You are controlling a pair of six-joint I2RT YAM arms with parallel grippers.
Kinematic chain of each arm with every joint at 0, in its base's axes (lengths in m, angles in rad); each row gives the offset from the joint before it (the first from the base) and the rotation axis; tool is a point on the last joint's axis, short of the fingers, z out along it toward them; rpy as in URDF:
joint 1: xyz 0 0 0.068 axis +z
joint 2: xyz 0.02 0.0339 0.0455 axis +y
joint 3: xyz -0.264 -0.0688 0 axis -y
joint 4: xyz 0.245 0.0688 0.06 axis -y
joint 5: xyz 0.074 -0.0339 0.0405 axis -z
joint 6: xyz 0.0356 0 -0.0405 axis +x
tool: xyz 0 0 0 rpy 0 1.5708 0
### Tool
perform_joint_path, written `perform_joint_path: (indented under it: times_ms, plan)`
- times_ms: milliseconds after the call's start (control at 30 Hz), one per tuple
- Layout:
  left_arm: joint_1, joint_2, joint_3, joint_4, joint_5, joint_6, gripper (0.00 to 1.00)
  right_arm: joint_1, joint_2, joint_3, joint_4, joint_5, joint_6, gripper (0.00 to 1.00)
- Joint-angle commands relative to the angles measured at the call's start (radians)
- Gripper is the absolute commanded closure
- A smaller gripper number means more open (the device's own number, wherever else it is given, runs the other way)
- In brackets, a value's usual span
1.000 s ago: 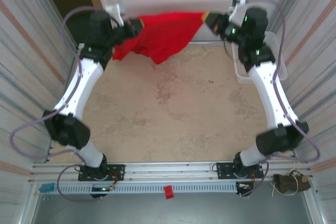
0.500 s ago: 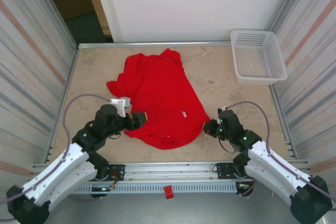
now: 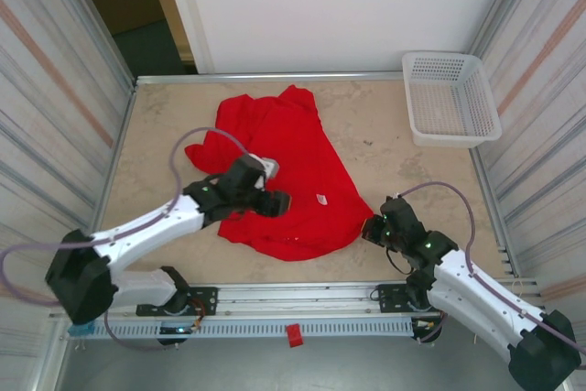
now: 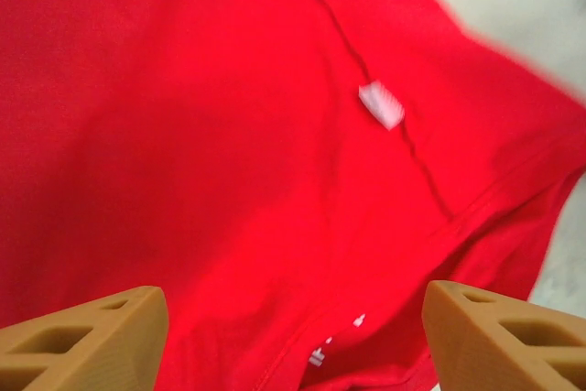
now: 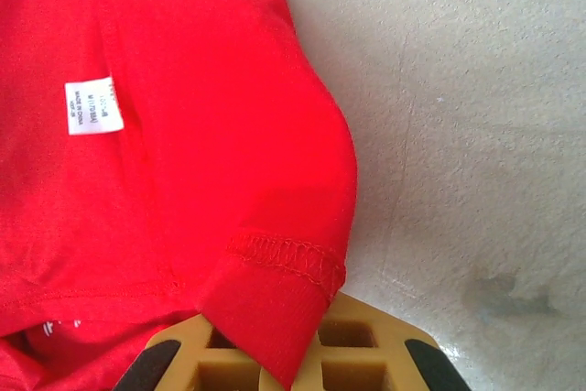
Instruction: Fold the inside-out t-shirt
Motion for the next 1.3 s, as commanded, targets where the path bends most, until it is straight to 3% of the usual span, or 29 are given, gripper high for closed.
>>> perform_joint_path:
  times_ms: [0, 200, 533, 833, 1000, 1067, 1167, 1267]
  plan:
    - [-0.070, 0.057, 0.033, -0.118, -0.126, 0.110, 0.25, 0.001, -0.004, 0.037, -0.031, 0.038, -0.030, 1.00]
    - [-0.150, 0.069, 0.000, -0.166, -0.194, 0.061, 0.21, 0.000, 0.015, 0.038, -0.010, 0.028, -0.045, 1.00]
    - [-0.160, 0.074, -0.073, -0.161, -0.193, 0.011, 0.20, -0.015, 0.006, 0.031, -0.011, 0.021, -0.054, 1.00]
    - [-0.160, 0.131, -0.096, -0.116, -0.175, 0.000, 0.31, -0.028, 0.001, 0.031, -0.010, 0.010, -0.059, 1.00]
    - [-0.155, 0.153, -0.114, -0.088, -0.178, -0.011, 0.53, -0.030, 0.002, 0.030, -0.008, 0.007, -0.060, 1.00]
    - [-0.148, 0.152, -0.113, -0.082, -0.186, -0.014, 0.76, -0.031, 0.002, 0.029, -0.008, 0.005, -0.060, 1.00]
    - [-0.144, 0.132, -0.074, -0.111, -0.207, -0.005, 1.00, -0.033, 0.000, 0.029, -0.013, 0.005, -0.060, 1.00]
    - [-0.139, 0.092, 0.014, -0.182, -0.222, 0.021, 1.00, -0.035, -0.007, 0.030, -0.016, 0.005, -0.059, 1.00]
